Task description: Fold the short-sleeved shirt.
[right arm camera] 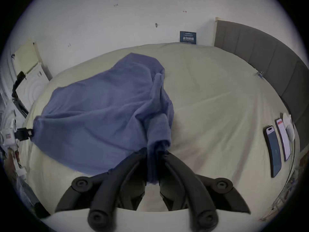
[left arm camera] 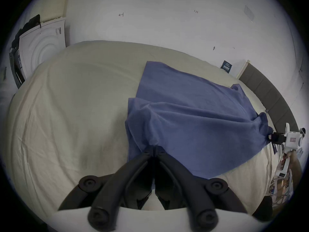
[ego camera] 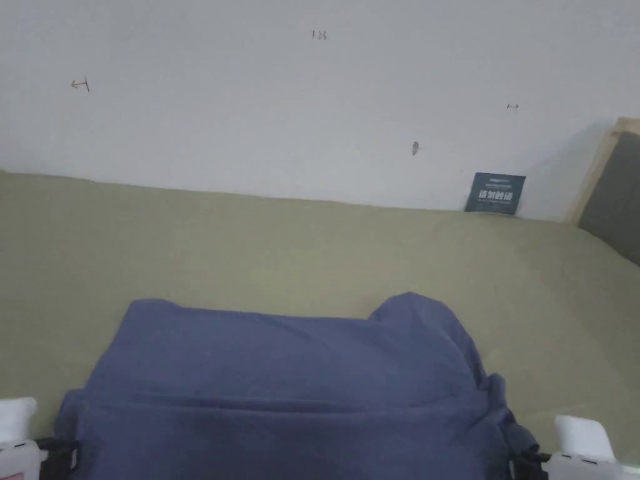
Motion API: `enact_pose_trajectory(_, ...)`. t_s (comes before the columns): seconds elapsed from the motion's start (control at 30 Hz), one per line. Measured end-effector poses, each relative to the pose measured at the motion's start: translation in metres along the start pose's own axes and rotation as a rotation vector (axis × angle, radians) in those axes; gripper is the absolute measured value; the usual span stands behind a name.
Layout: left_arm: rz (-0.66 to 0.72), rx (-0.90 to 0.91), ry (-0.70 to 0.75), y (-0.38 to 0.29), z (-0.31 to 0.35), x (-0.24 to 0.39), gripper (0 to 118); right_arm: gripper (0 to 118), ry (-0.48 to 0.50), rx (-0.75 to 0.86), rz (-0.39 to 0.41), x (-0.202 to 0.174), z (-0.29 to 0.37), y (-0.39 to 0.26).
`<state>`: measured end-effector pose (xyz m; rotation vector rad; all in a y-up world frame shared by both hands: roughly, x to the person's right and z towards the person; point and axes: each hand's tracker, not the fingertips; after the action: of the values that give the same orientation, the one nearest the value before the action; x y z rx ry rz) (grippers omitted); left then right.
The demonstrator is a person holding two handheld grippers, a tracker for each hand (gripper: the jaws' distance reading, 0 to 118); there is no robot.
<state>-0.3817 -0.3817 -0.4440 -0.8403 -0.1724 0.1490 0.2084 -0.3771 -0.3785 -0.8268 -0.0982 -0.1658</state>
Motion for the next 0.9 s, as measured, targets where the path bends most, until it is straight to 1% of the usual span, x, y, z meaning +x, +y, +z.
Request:
enact_pose_trajectory(0.07, -0.019, 0.014, -0.001, 0.002, 0.009, 0.001, 1, 15, 0.028, 0.017, -0.011, 0.004, 0.011, 0.002)
enact_pose_trajectory(0.33, -0.038, 0.032, -0.038, 0.000, 0.046, 0.000, 1, 14, 0.068, 0.035, 0.047, 0.006, 0.050, -0.004)
enact_pose_trajectory(0.47, -0.039, 0.038, -0.040, -0.011, 0.063, -0.002, 1, 14, 0.073, 0.025, 0.056, 0.008, 0.067, -0.012)
enact_pose_trajectory(0.67, -0.065, 0.018, -0.063, -0.033, 0.084, -0.002, 1, 14, 0.082, -0.010, 0.059, 0.018, 0.093, -0.040)
enact_pose_trajectory(0.77, -0.076, -0.002, -0.071, -0.050, 0.092, -0.004, 1, 14, 0.066, -0.032, 0.066, 0.024, 0.105, -0.059)
enact_pose_trajectory(0.9, -0.079, -0.041, -0.083, -0.075, 0.096, -0.006, 1, 14, 0.058, -0.074, 0.024, 0.038, 0.109, -0.084)
